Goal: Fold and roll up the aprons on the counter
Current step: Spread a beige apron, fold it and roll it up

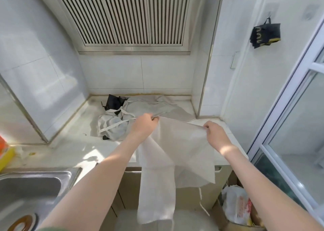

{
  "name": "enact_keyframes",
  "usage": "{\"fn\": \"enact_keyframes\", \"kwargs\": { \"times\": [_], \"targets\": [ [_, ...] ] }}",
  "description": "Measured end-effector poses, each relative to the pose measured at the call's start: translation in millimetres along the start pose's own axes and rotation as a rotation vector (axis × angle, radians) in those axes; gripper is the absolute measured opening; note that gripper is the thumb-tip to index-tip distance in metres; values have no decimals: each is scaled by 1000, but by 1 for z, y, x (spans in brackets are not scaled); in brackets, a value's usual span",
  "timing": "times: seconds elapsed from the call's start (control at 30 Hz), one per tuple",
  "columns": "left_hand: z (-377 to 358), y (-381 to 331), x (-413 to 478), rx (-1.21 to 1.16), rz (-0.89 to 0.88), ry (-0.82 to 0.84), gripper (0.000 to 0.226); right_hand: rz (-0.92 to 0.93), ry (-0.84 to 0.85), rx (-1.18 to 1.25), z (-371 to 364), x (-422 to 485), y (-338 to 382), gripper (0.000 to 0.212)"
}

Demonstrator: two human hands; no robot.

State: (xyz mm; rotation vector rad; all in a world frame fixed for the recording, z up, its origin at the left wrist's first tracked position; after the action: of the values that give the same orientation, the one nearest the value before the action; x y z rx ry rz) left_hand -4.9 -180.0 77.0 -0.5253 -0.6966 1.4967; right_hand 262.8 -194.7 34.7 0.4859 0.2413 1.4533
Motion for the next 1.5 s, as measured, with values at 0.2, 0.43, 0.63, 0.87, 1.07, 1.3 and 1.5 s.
{"fn": "enact_keyframes", "kwargs": {
  "times": [0.2, 0.43, 0.63, 0.87, 1.07, 1.3, 1.5],
  "targets": [
    [6, 8, 9, 33, -82, 43, 40, 44, 18, -387, -8, -5, -5, 18],
    [-5, 22, 6, 19, -104, 333, 28, -235, 237, -274, -42, -16, -44, 24],
    [-32, 46, -11, 438, -23, 710, 33, -351, 28, 260, -39, -12, -29, 35],
    [-30, 74, -4, 297, 35, 556, 20, -179, -310, 152, -13, -7, -20, 21],
    [-23, 97, 6, 253, 129, 274, 33, -139, -361, 41, -17, -2, -33, 24],
    [-19, 78, -9, -99, 160, -98, 47, -157, -298, -96, -42, -17, -39, 33],
    [-35, 63, -17, -17, 92, -96, 57, -165, -286, -78, -51, -27, -34, 37]
  ]
}}
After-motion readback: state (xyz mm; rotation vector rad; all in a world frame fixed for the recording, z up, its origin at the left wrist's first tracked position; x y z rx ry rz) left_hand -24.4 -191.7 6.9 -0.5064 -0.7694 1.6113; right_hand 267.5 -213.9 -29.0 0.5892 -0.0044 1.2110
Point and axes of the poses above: each hand's wrist, its own x-axis towards the middle knuckle, its own z-axis out of the back of the hand, y = z × x, the point moved 7 cm from there along x, towards the middle knuckle, and after that the axes turned 6 degrees about -x, right-handed, at the moved point
